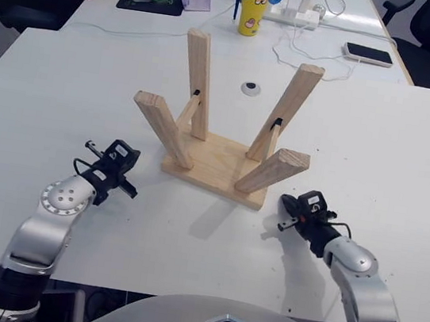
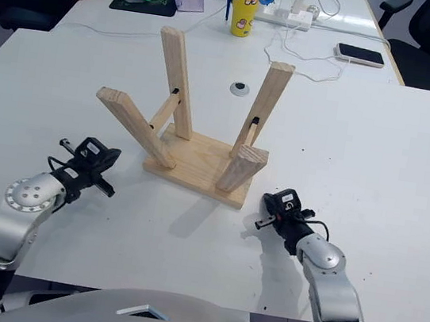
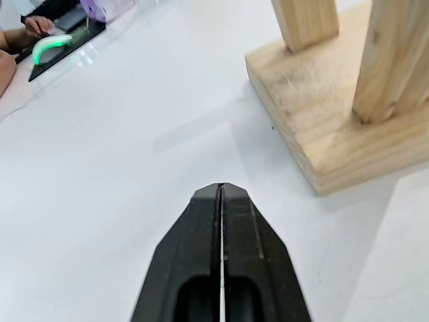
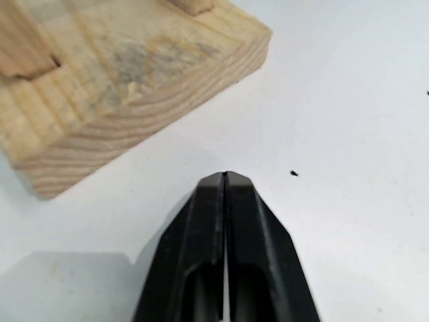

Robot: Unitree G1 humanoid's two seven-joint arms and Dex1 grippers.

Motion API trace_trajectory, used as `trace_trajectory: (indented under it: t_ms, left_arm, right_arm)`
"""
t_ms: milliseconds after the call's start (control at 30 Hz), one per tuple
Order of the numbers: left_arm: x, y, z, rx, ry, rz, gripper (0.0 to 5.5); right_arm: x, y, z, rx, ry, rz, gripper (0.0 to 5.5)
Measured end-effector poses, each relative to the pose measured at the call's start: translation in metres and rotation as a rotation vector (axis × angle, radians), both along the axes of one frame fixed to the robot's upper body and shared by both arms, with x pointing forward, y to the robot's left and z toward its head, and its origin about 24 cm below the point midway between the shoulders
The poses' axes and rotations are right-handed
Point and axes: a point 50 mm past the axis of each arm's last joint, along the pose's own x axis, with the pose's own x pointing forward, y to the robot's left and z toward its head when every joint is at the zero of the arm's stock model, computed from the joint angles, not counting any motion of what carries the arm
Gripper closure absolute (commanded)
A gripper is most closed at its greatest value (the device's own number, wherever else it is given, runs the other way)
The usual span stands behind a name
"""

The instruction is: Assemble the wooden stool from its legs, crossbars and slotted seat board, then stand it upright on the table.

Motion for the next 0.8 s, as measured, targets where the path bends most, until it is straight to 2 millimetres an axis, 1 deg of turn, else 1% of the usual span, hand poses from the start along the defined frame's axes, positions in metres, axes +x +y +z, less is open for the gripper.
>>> trace_trajectory:
  t_ms: [67, 133, 267, 400, 633, 800]
  left_arm:
    - [0.0, -0.008, -0.016, 0.01, 0.025, -0.024, 5.5]
    - [0.002, -0.014, -0.024, 0.018, 0.017, -0.058, 5.5]
    - [0.011, -0.022, -0.031, 0.022, -0.009, -0.117, 5.5]
    - [0.013, -0.029, -0.033, 0.002, -0.013, -0.161, 5.5]
    - [0.012, -0.048, -0.037, -0.065, -0.022, -0.164, 5.5]
    - [0.015, -0.053, -0.04, -0.089, -0.016, -0.13, 5.5]
  right_arm:
    - [-0.002, 0.008, -0.003, 0.029, -0.013, -0.033, 5.48]
    - [-0.003, 0.016, -0.005, 0.052, -0.022, -0.058, 5.48]
    - [-0.009, 0.028, -0.01, 0.069, -0.051, -0.09, 5.48]
    - [-0.007, 0.033, -0.016, 0.059, -0.085, -0.124, 5.48]
    - [0.005, 0.025, -0.022, 0.018, -0.146, -0.211, 5.48]
    - [0.006, 0.025, -0.024, 0.044, -0.141, -0.223, 5.48]
